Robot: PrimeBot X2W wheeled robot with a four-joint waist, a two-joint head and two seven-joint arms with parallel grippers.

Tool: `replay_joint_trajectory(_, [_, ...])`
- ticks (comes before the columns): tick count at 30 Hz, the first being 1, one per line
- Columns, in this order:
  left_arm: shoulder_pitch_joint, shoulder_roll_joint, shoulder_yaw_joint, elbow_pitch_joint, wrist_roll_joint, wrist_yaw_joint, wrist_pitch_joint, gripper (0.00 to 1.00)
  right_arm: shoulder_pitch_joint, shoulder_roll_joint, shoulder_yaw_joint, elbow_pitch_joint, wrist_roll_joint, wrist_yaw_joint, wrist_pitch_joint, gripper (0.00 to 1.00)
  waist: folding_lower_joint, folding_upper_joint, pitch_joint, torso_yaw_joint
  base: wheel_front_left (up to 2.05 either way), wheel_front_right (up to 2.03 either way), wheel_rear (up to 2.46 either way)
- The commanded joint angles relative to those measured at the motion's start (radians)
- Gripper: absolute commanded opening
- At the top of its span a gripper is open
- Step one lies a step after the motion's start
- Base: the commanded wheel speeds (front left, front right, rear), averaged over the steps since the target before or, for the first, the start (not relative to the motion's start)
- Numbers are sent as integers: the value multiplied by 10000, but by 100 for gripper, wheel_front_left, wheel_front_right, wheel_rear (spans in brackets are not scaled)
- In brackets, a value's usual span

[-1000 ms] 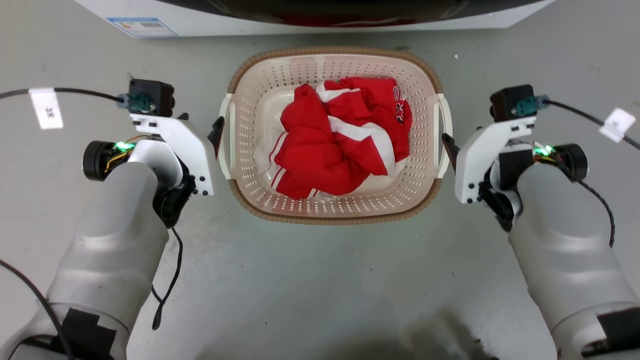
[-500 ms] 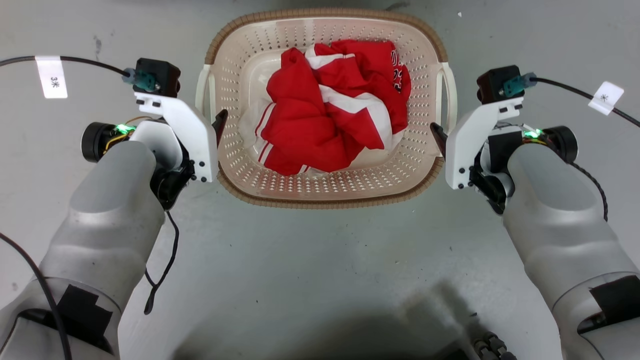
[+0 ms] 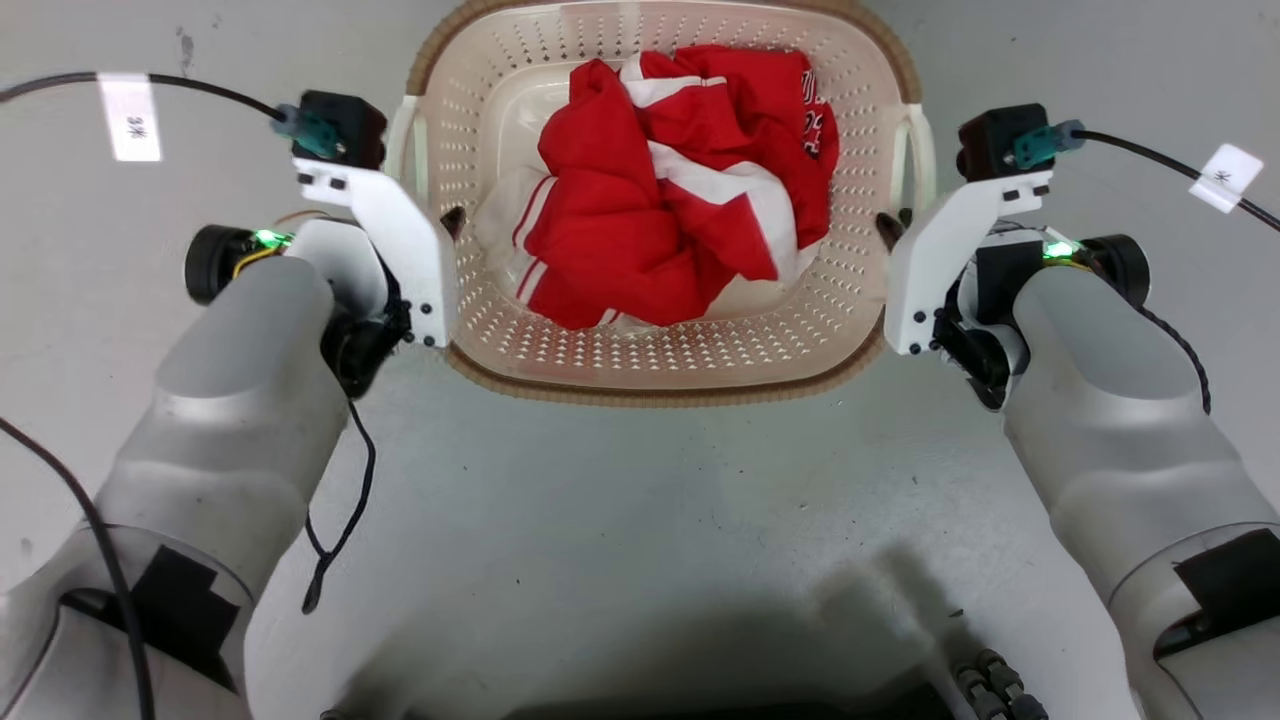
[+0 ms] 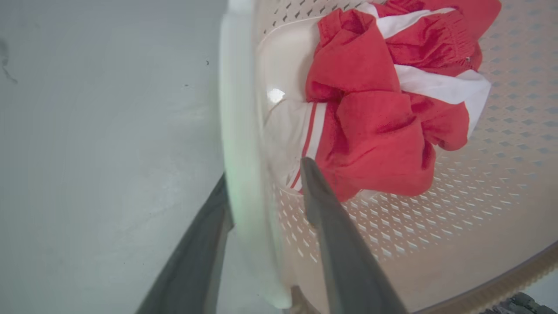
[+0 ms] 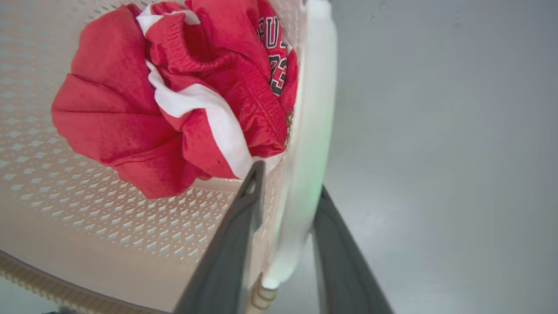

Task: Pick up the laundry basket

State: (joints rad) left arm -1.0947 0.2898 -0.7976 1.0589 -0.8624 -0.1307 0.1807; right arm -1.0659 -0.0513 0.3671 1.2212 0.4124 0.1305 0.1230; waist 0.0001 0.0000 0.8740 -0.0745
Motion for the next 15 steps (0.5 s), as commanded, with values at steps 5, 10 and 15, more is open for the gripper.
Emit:
replay_joint_trajectory(5, [-104,-50,-422,-1,-439,-19,-6,0,-54,50,557,48,552,16,-83,0,-1,0,-109,33,0,0,0])
replay_joint_trajectory(10, [-73,-104,-757,24,-893,-19,205,0,57,83,1014,143,996,21,222,0,-1,0,-327,78,0,0,0])
replay_joint_trajectory(15, [69,-235,-1044,135,-1370,-34,597,0,173,103,1467,188,1383,45,729,0,-1,0,-815,142,0,0,0])
